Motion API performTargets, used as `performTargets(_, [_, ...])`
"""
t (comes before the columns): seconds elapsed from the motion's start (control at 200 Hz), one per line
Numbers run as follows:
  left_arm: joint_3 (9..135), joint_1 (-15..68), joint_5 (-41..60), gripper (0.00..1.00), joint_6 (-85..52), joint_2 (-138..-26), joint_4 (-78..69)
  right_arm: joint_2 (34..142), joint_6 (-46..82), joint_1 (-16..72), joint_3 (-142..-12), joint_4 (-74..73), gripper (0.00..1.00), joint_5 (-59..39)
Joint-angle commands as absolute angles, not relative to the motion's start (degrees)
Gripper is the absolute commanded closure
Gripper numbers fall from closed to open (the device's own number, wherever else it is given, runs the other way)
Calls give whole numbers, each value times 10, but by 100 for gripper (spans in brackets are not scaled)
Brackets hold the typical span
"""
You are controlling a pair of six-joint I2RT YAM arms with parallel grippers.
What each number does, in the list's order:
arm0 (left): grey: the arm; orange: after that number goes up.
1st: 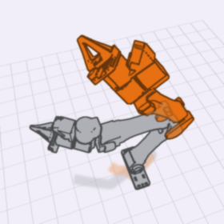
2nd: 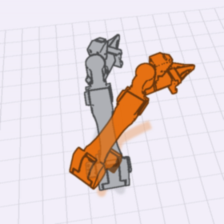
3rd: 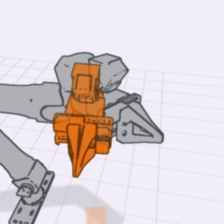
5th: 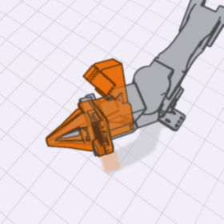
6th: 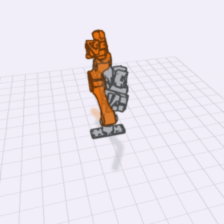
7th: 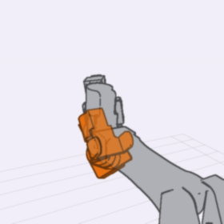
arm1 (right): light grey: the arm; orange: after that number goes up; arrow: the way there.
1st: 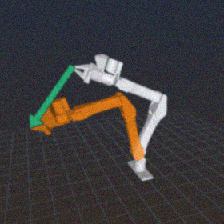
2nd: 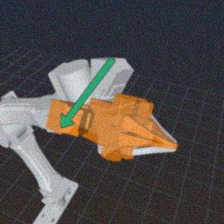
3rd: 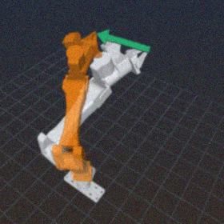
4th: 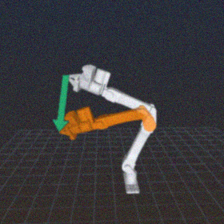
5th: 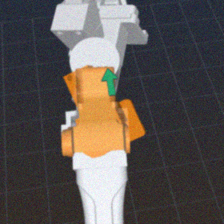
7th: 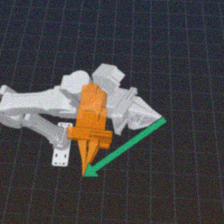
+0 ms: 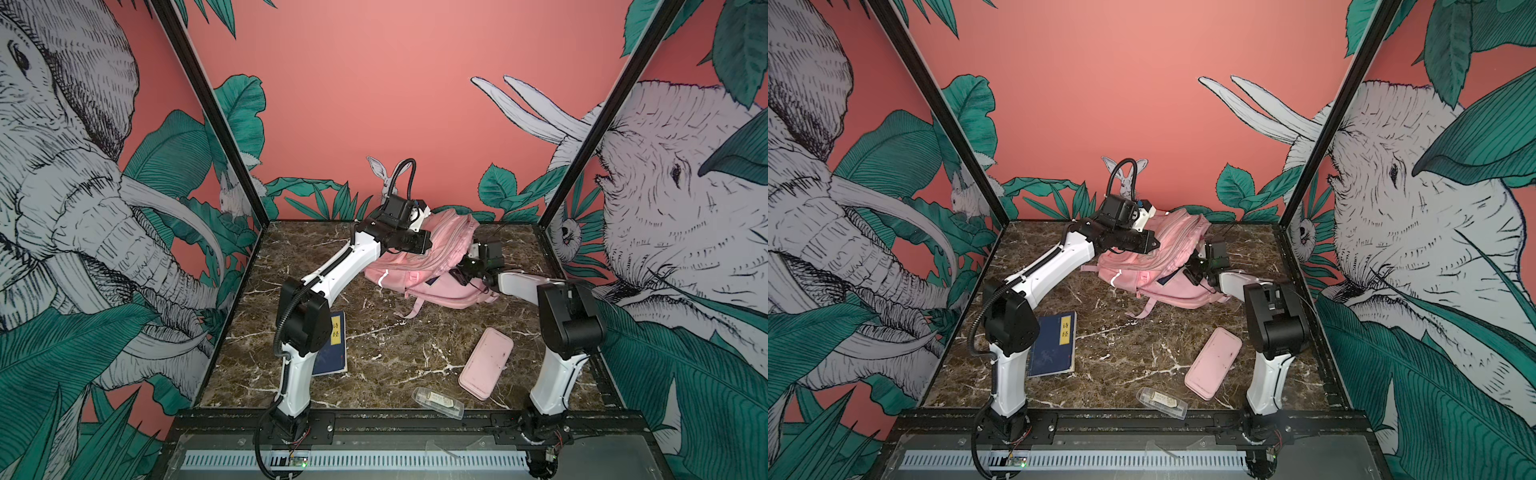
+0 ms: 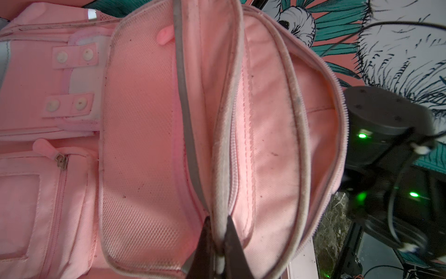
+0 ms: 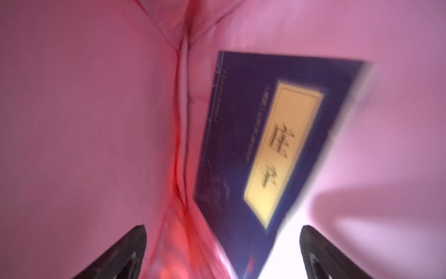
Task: Pack the student bag
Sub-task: 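Hold the bag opening with the left gripper while the right lowers the book inside, then release the book in the bag and withdraw both grippers from the bag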
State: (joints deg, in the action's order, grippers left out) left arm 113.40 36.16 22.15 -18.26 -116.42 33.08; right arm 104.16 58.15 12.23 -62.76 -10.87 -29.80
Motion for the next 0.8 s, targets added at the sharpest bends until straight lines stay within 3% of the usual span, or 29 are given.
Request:
performTargets(0.0, [1140,358,240,100,-189,-1122,283,944,480,114,-610,-7,2,-230])
performTargets(0.165, [1147,358,239,100,-186,-1137,295,842,469,98,-540,37,2,-178])
performTargets(0.235, [1148,358,228,99,-178,-1138,308,836,516,71,-507,26,2,-224])
performTargets(0.285, [1145,358,221,89,-170,-1136,320,845,540,51,-487,0,2,-296])
performTargets(0.335, [1136,358,204,73,-161,-1129,332,842,535,45,-471,-7,2,-323])
performTargets(0.415, [1116,358,177,40,-148,-1113,351,793,485,59,-459,48,2,-277])
performTargets(0.47, [1096,358,156,29,-145,-1098,362,744,450,79,-457,96,2,-223])
performTargets(0.59, [1025,354,126,21,-137,-1049,366,660,391,125,-475,186,4,-131])
performTargets(0.795, [871,325,77,20,-153,-964,380,647,353,198,-491,193,14,-148])
